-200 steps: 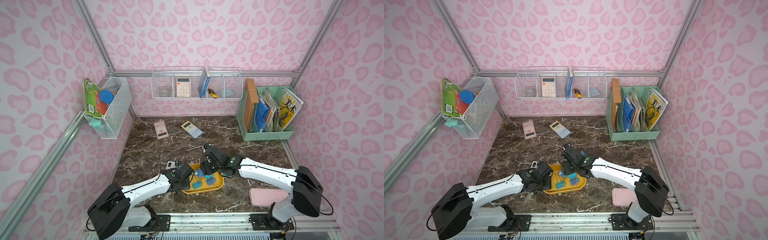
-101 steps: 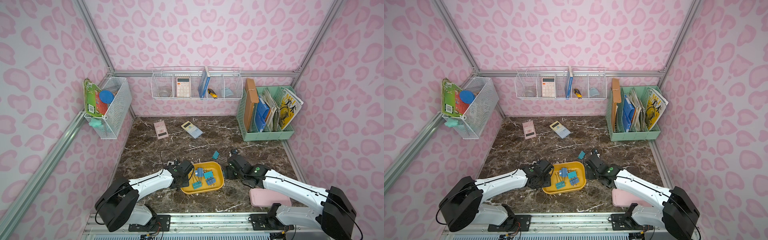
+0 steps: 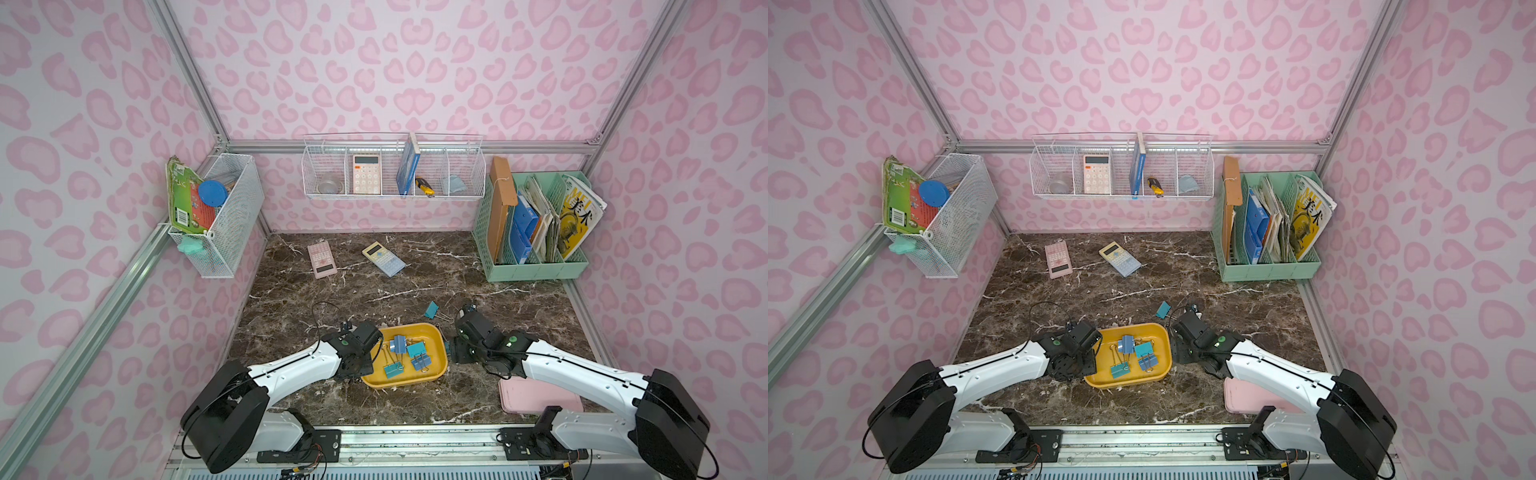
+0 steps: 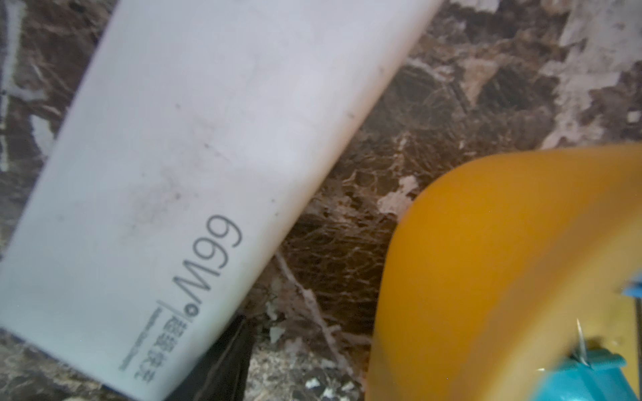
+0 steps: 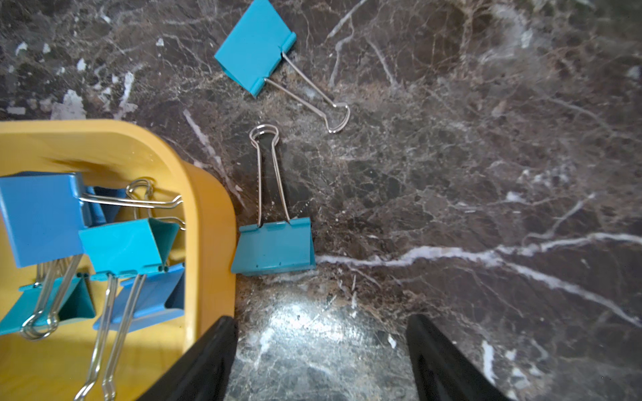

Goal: Put the binder clips in the storage box
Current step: Move the storage box to the center of the board, then pick up the binder clip at the center of the board.

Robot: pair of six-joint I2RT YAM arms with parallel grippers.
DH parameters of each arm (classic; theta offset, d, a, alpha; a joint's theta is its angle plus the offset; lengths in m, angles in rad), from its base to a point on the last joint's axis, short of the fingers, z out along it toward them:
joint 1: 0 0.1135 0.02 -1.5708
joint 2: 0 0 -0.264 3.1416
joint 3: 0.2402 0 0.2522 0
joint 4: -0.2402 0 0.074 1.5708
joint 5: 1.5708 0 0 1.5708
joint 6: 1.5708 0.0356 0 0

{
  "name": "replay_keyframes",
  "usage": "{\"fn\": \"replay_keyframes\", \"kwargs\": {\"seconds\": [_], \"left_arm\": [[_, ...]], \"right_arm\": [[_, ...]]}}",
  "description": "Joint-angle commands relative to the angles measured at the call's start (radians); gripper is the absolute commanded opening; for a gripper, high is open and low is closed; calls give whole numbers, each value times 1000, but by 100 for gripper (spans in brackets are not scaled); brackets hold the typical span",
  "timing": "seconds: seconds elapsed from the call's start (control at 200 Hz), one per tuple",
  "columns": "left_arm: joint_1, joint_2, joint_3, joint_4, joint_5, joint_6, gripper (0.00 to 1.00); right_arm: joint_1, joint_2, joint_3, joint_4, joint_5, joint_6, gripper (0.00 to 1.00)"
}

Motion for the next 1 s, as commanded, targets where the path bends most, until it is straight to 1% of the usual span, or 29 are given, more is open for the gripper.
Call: {"fn": "replay_keyframes", "kwargs": {"seconds": [0.0, 0.155, 0.365, 0.455, 0.651, 0.851, 0.996], "left_arm": [[9, -2, -10, -104, -25, -3, 62], [26, 9, -6, -122, -31, -19, 62], [29, -36, -18, -162, -87, -68, 63], [31, -57, -26, -159, -86, -75, 63], [30, -38, -21, -124, -39, -26, 63], [31, -46, -20, -112, -34, -9, 63], [31, -53, -23, -108, -29, -7, 63]], "right_arm": [[1, 15, -12, 38, -28, 12, 81], [0, 28, -20, 48, -6, 16, 81], [5, 65, -20, 87, -19, 7, 81], [6, 95, -24, 115, -26, 8, 81], [30, 158, 12, 140, 13, 1, 81], [46, 208, 41, 157, 20, -7, 85], [44, 242, 50, 157, 31, -9, 85]]}}
